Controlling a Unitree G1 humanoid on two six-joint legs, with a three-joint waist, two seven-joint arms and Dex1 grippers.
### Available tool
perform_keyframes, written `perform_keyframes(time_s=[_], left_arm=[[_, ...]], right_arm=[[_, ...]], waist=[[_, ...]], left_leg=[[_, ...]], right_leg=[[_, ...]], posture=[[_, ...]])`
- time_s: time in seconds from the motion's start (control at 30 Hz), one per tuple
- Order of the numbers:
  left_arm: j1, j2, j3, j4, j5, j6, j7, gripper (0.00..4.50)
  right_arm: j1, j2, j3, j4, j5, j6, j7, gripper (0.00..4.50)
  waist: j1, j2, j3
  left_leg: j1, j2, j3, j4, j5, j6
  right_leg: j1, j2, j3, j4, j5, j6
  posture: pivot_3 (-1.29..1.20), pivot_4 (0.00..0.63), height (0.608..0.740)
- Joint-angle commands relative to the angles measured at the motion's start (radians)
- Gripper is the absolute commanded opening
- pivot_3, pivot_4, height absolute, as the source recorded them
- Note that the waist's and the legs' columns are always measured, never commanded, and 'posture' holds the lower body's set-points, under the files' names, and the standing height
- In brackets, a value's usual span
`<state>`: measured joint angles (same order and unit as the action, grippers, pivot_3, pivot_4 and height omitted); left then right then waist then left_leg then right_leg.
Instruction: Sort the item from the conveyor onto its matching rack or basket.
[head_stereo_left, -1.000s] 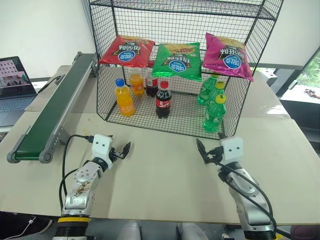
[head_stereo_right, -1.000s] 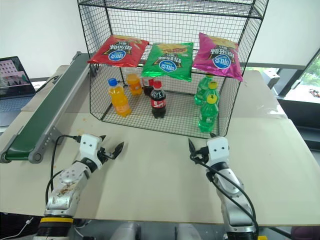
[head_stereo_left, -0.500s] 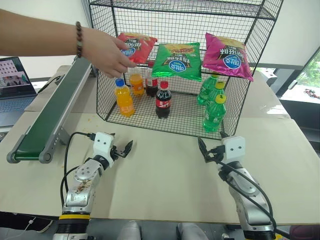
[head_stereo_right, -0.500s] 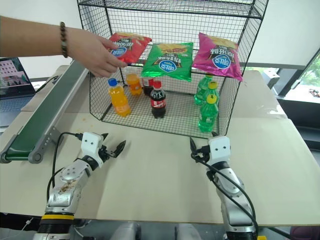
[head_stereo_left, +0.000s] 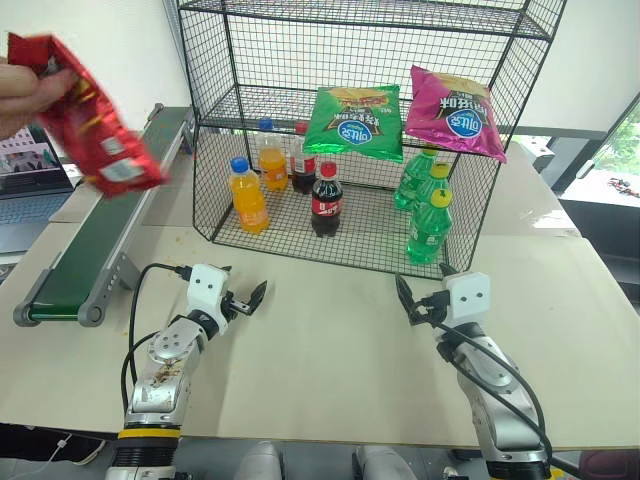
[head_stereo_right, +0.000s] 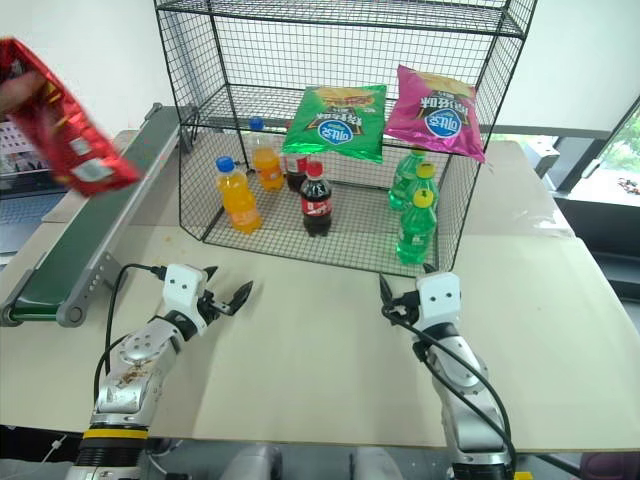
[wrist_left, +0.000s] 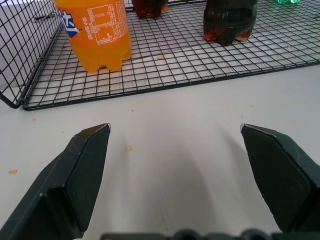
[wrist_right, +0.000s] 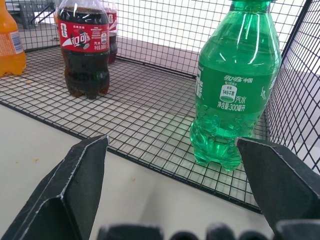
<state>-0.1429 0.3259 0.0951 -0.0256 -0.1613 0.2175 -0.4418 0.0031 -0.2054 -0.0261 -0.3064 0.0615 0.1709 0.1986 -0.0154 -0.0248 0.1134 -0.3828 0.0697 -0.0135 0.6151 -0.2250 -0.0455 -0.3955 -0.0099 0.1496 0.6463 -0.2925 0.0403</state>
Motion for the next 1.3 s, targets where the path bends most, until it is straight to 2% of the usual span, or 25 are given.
perform_keyframes(time_s=[0.03, 0.53, 0.73, 0.87, 1.0, 1.07, 1.1, 1.17, 1.3], left_arm=[[-0.006, 0.005, 0.013, -0.024, -0.015, -0.030, -0.003, 4.44], [-0.012, 0.004, 0.014, -0.028, -0.042, -0.018, -0.030, 4.44], [0.038, 0.040, 0.074, -0.127, -0.172, 0.071, -0.098, 4.44], [0.116, 0.092, 0.144, -0.255, -0.296, 0.169, -0.138, 4.44], [0.239, 0.140, 0.342, -0.438, -0.587, 0.385, -0.090, 4.44], [0.268, 0.146, 0.422, -0.479, -0.720, 0.453, -0.045, 4.44], [0.303, 0.146, 0.493, -0.489, -0.829, 0.483, -0.017, 4.44], [0.373, 0.143, 0.620, -0.499, -1.043, 0.514, 0.054, 4.44], [0.454, 0.138, 0.743, -0.500, -1.288, 0.496, 0.185, 4.44]], right_arm=[[-0.014, 0.000, -0.005, -0.037, 0.009, -0.015, 0.004, 4.50], [-0.007, -0.001, -0.009, -0.052, 0.006, -0.001, 0.000, 4.50], [-0.031, -0.014, -0.002, -0.061, 0.017, 0.017, 0.024, 4.50], [-0.094, -0.039, 0.004, -0.064, 0.085, 0.058, 0.104, 4.50], [-0.218, -0.123, 0.041, -0.061, 0.200, 0.125, 0.300, 4.50], [-0.251, -0.147, 0.048, -0.068, 0.245, 0.148, 0.357, 4.50], [-0.279, -0.166, 0.053, -0.074, 0.287, 0.169, 0.408, 4.50], [-0.336, -0.197, 0.066, -0.074, 0.364, 0.202, 0.514, 4.50], [-0.409, -0.222, 0.085, -0.058, 0.444, 0.236, 0.619, 4.50]], waist=[[0.000, 0.000, 0.000], [0.000, 0.000, 0.000], [-0.003, 0.000, 0.000], [-0.015, 0.000, 0.000], [-0.030, 0.001, 0.000], [-0.029, 0.001, 0.001], [-0.029, 0.001, 0.001], [-0.030, 0.001, 0.001], [-0.028, 0.001, 0.001]], left_leg=[[0.000, 0.000, 0.000, 0.000, 0.000, 0.000], [0.000, 0.000, 0.000, 0.000, 0.000, 0.000], [0.000, 0.000, 0.000, 0.000, 0.000, 0.000], [0.000, 0.000, 0.000, 0.000, 0.000, 0.000], [0.000, 0.001, 0.000, 0.000, -0.001, 0.001], [0.001, 0.001, -0.001, 0.000, -0.001, 0.002], [0.001, 0.001, -0.001, 0.000, -0.002, 0.003], [0.001, 0.001, -0.003, 0.001, -0.002, 0.003], [0.002, 0.001, -0.004, 0.001, -0.002, 0.004]], right_leg=[[0.000, 0.000, 0.000, 0.000, 0.000, 0.000], [0.000, 0.000, 0.000, 0.000, 0.000, 0.000], [0.000, 0.000, 0.000, 0.000, 0.000, 0.000], [0.000, 0.000, 0.000, 0.000, 0.000, 0.000], [0.001, 0.000, 0.000, 0.000, 0.000, 0.000], [0.001, 0.000, -0.001, 0.000, -0.001, 0.001], [0.002, 0.000, -0.001, 0.000, -0.001, 0.001], [0.004, 0.000, -0.002, -0.001, -0.001, 0.001], [0.005, -0.001, -0.004, -0.001, -0.002, 0.001]], posture=[[0.00, 0.150, 0.740], [0.00, 0.150, 0.740], [0.00, 0.150, 0.740], [0.00, 0.150, 0.740], [0.00, 0.150, 0.740], [0.00, 0.150, 0.740], [0.00, 0.150, 0.740], [0.00, 0.150, 0.740], [0.00, 0.150, 0.740]])
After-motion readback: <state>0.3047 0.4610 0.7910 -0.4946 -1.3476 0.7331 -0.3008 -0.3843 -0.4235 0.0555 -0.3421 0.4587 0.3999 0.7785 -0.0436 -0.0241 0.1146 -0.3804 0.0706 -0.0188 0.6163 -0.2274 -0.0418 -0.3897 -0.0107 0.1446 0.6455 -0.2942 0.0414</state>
